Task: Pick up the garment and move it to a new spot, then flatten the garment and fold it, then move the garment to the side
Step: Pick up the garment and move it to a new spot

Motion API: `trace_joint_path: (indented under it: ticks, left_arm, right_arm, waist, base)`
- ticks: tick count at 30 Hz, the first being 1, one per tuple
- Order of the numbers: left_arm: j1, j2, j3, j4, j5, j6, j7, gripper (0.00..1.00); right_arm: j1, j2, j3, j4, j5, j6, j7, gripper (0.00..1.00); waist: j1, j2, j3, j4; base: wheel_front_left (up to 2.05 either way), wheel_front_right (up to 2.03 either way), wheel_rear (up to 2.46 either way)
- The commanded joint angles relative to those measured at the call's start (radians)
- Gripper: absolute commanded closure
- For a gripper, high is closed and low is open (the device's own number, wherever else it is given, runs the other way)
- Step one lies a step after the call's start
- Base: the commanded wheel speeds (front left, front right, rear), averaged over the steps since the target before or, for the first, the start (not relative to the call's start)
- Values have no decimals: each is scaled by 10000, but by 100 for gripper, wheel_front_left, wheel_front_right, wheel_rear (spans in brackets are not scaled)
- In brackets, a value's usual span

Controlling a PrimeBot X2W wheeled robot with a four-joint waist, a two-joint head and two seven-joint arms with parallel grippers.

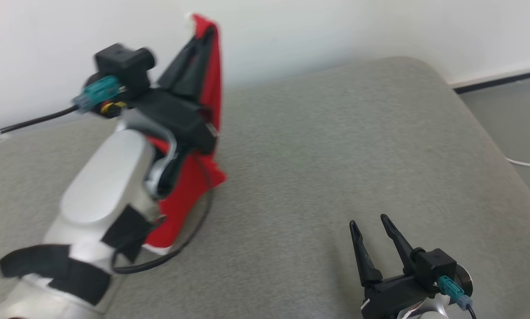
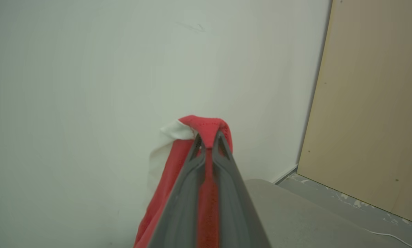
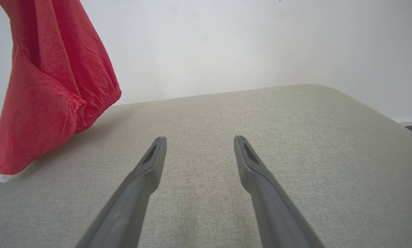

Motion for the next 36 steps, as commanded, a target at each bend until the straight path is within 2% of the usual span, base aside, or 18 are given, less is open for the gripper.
trace_joint_path:
  ticks: [1, 6, 7, 8, 12, 17, 26, 36]
  left_arm:
    - [-263, -360, -166, 57, -202, 18, -150, 100]
    - [-532, -893, -596, 682, -367, 20, -443, 100]
    - [-501, -974, -691, 835, -467, 20, -451, 60]
    - [-505, -1005, -798, 986, -475, 18, -468, 0]
    - [-462, -970, -930, 1428, -513, 20, -553, 0]
    - [52, -1033, -748, 2059, -543, 18, -646, 0]
    - [2209, -845, 875, 1637, 669, 263, -647, 0]
    - [5017, -443, 3124, 358, 2314, 504, -650, 0]
  right_arm:
    - [30, 55, -5, 27, 53, -25, -3, 0]
    - [-138, 137, 84, 85, 128, -25, -3, 0]
    - [-149, 142, 64, 81, 135, -25, -5, 0]
    - [-141, 149, 52, 69, 132, -25, -5, 0]
    - [-104, 156, -61, 37, 140, -25, -5, 0]
    - [21, 142, -336, 41, 69, -25, -3, 0]
    - [-75, 145, -324, -34, 17, -23, -5, 0]
    - [236, 94, -483, -68, -65, -25, -5, 0]
  waist:
    - [1, 0, -16, -801]
    - [1, 0, 66, -1304]
    - [1, 0, 82, -1361]
    - [1, 0, 104, -1408]
    - [1, 0, 147, -1412]
    - [1, 0, 157, -1041]
    - [1, 0, 45, -116]
    - [1, 0, -312, 617]
  base:
    - [0, 0, 0]
    - [0, 0, 0]
    - [0, 0, 0]
    - [0, 0, 0]
    - [0, 0, 0]
    - [0, 0, 0]
    - [0, 0, 0]
    - [0, 0, 0]
